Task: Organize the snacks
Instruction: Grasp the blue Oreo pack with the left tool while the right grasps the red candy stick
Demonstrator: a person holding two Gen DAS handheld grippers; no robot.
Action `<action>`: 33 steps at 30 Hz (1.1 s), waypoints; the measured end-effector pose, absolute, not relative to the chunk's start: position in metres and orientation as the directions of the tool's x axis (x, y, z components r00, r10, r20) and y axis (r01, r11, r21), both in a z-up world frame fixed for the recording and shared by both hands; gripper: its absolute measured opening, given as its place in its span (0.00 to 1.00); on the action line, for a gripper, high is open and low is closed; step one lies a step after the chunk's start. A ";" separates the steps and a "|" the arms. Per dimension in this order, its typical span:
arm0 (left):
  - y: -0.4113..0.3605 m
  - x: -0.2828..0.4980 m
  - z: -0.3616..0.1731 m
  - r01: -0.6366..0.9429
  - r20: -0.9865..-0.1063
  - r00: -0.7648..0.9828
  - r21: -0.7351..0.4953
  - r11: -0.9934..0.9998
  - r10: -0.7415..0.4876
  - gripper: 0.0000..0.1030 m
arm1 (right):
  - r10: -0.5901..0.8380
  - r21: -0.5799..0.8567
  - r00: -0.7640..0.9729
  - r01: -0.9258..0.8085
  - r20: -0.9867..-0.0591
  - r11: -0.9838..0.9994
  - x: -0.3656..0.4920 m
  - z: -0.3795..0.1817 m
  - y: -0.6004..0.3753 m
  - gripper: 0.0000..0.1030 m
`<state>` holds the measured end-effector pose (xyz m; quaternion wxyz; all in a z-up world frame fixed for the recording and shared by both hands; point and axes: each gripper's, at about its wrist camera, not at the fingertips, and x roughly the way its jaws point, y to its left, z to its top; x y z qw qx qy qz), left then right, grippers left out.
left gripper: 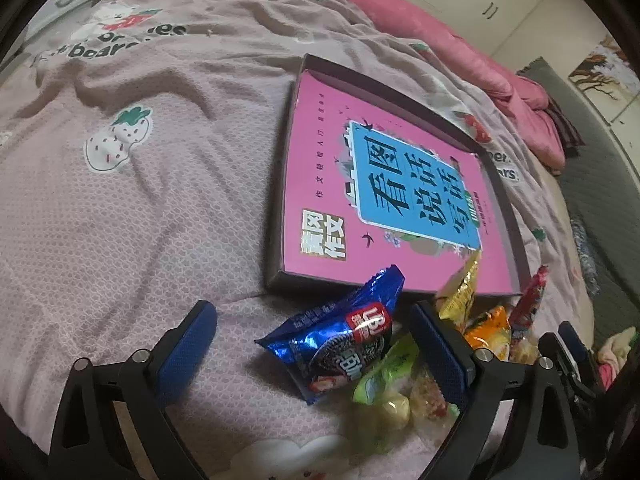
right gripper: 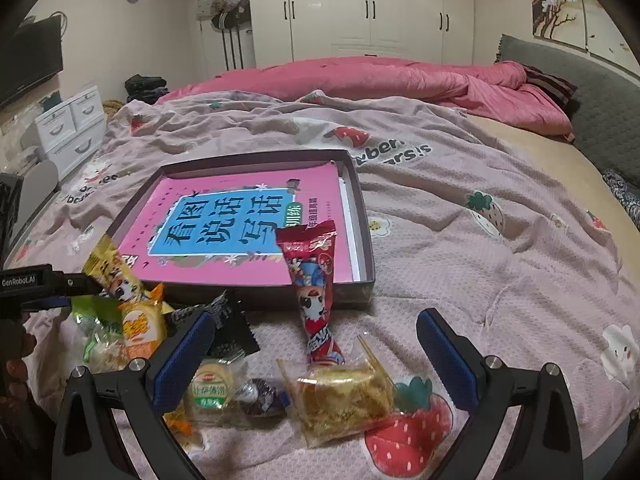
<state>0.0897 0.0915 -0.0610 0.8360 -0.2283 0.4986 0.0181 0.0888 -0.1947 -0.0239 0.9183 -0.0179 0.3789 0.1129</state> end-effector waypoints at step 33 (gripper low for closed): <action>0.108 0.080 -0.044 -0.250 -0.805 0.547 -0.419 0.873 -0.230 0.48 | 0.292 0.034 0.731 -0.346 -0.616 0.938 0.101 -0.006 -0.188 0.20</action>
